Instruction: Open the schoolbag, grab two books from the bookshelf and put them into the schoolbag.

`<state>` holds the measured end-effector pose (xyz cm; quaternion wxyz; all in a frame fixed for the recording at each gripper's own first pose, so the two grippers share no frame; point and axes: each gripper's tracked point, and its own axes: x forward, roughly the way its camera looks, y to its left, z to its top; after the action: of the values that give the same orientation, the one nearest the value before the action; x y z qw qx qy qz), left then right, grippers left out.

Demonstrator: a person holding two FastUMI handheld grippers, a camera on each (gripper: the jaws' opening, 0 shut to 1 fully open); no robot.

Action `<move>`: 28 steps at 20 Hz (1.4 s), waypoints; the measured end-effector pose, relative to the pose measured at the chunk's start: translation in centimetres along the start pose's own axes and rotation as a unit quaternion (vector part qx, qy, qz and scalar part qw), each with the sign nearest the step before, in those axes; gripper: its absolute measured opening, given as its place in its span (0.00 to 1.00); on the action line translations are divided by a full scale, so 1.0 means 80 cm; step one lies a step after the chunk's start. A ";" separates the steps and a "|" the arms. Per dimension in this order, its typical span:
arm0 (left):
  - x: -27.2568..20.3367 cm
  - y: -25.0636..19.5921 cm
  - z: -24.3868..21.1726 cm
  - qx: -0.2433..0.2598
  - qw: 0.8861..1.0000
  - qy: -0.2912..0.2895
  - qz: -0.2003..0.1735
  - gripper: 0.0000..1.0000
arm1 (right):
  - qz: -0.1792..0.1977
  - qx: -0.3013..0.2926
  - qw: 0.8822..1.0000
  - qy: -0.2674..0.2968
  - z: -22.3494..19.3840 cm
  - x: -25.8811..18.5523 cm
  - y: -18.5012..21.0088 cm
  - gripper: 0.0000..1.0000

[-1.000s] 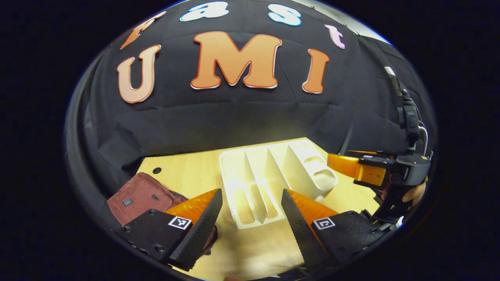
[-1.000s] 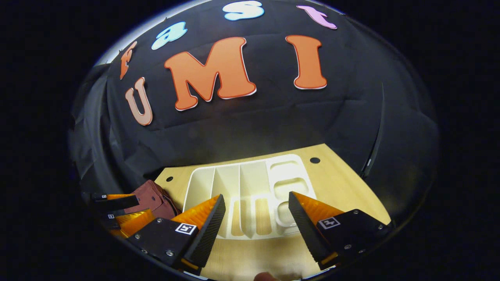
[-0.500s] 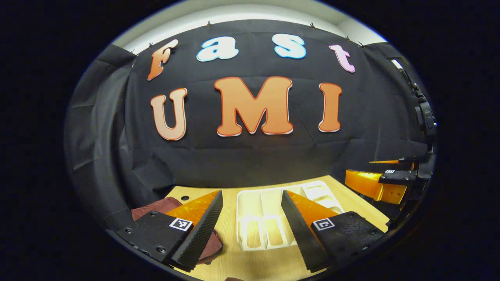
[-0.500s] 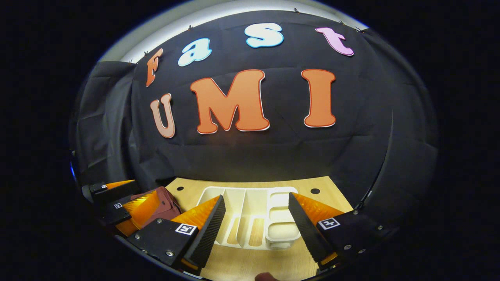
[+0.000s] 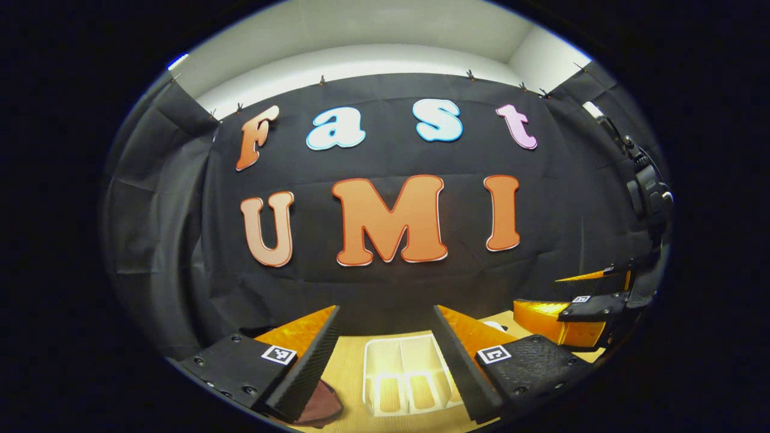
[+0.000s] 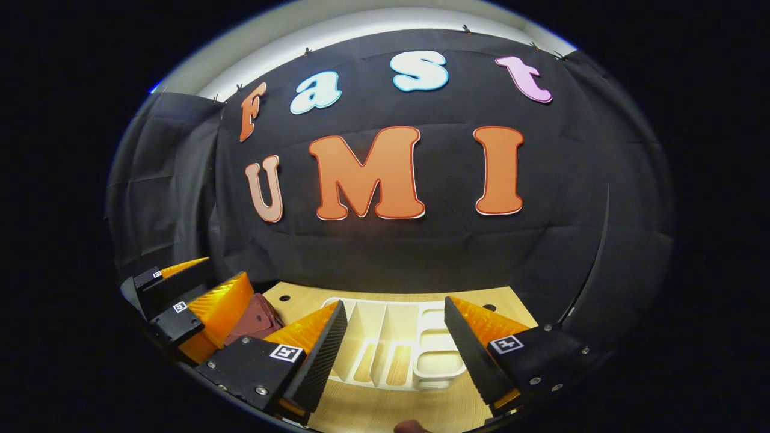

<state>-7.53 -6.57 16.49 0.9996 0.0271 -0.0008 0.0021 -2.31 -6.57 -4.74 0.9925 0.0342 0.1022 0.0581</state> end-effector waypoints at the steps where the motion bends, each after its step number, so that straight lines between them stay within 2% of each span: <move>1: 0.002 -0.002 -0.004 -0.007 1.000 -0.002 0.004 0.95 | -0.002 -0.003 1.000 -0.007 0.001 0.002 0.000 0.97; 8: 0.009 0.023 -0.020 -0.035 0.999 0.021 0.011 0.95 | -0.016 -0.004 1.000 -0.016 0.003 0.010 0.018 0.97; 9: 0.010 0.024 -0.020 -0.039 0.999 0.018 0.007 0.96 | -0.017 0.000 1.000 -0.017 0.002 0.011 0.023 1.00; 11: 0.016 0.034 -0.024 -0.033 0.999 0.020 0.007 0.93 | -0.023 0.004 1.000 -0.014 -0.002 0.017 0.030 0.97; 13: 0.017 0.046 -0.026 -0.033 0.999 0.021 0.009 0.94 | -0.023 0.006 1.000 -0.009 -0.005 0.020 0.041 1.00; 14: 0.018 0.049 -0.026 -0.034 0.999 0.019 0.007 0.95 | -0.025 0.003 1.000 -0.012 -0.004 0.020 0.044 0.97; 18: 0.024 0.058 -0.038 -0.033 0.999 0.027 0.003 0.93 | -0.031 -0.003 0.999 -0.005 -0.012 0.026 0.052 0.97; 19: 0.026 0.059 -0.039 -0.032 0.999 0.028 0.001 0.96 | -0.032 -0.002 0.999 -0.002 -0.014 0.027 0.055 1.00; 20: 0.026 0.062 -0.039 -0.030 0.999 0.027 0.001 0.94 | -0.035 -0.002 0.999 0.001 -0.018 0.028 0.055 0.97; 27: 0.030 0.080 -0.039 -0.026 0.999 0.024 0.000 0.96 | -0.042 -0.008 0.999 0.007 -0.023 0.029 0.071 0.97; 28: 0.030 0.081 -0.040 -0.025 0.999 0.025 -0.002 0.93 | -0.041 -0.011 0.999 0.008 -0.024 0.029 0.073 0.97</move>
<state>-5.12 0.04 13.62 0.9997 0.0017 0.0239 0.0012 -1.07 -0.41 -6.63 0.9935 0.0190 0.1107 0.0182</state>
